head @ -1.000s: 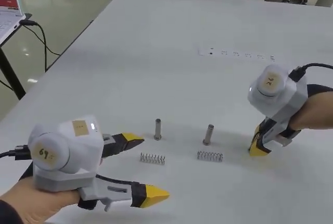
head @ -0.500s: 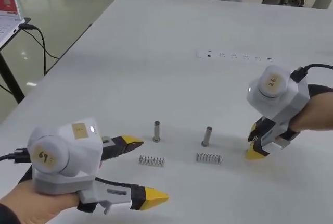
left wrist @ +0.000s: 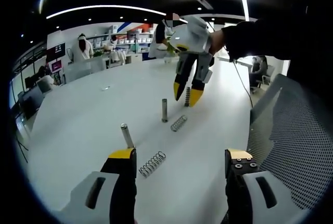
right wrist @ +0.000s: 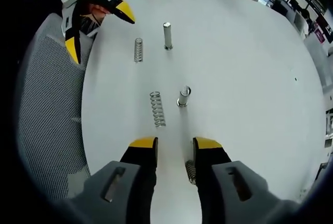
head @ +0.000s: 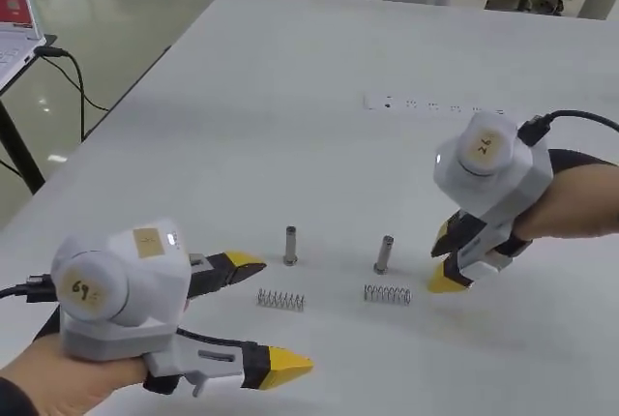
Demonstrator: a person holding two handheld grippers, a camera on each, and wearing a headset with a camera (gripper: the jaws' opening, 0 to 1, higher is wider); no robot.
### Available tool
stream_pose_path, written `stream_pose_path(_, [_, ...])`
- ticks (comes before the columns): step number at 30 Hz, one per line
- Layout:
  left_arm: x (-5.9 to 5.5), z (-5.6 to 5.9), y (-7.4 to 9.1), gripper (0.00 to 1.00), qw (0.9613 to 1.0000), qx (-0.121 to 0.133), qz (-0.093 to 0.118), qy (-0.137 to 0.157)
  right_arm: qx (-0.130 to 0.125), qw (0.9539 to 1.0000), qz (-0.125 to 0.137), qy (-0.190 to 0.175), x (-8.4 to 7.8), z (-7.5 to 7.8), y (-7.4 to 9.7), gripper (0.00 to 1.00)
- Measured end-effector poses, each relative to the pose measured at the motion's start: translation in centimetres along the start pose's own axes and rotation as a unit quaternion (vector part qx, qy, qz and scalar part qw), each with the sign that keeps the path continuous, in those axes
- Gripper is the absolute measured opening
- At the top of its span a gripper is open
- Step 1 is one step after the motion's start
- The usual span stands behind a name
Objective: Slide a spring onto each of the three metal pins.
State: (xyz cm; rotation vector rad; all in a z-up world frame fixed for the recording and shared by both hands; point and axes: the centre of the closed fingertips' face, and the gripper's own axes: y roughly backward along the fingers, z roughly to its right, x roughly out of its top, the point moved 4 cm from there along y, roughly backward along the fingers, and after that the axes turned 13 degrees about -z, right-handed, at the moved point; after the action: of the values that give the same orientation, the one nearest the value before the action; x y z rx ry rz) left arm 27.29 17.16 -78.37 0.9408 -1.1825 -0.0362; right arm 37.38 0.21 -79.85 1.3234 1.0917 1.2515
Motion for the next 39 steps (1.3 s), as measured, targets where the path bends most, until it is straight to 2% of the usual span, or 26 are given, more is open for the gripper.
stream_pose_path(11, [0.1, 0.2, -0.1, 0.67, 1.0, -0.002, -0.001, -0.002, 0.006, 0.9994, -0.002, 0.033, 1.6, -1.3, -1.7, 0.2])
stream_pose_path(25, [0.3, 0.5, -0.2, 0.65, 1.0, -0.007, -0.001, -0.005, 0.009, 0.9985, -0.013, 0.052, 2.0, -1.4, -3.4, 0.16])
stream_pose_path(35, [0.6, 0.7, -0.4, 0.63, 0.9999, -0.011, -0.003, -0.011, -0.005, 0.9977, -0.016, 0.066, 2.1, -1.4, -3.5, 0.13])
stream_pose_path(39, [0.8, 0.9, -0.5, 0.62, 0.9998, -0.014, -0.004, -0.015, -0.002, 0.9978, -0.015, 0.064, 2.1, -1.8, -3.2, 0.13])
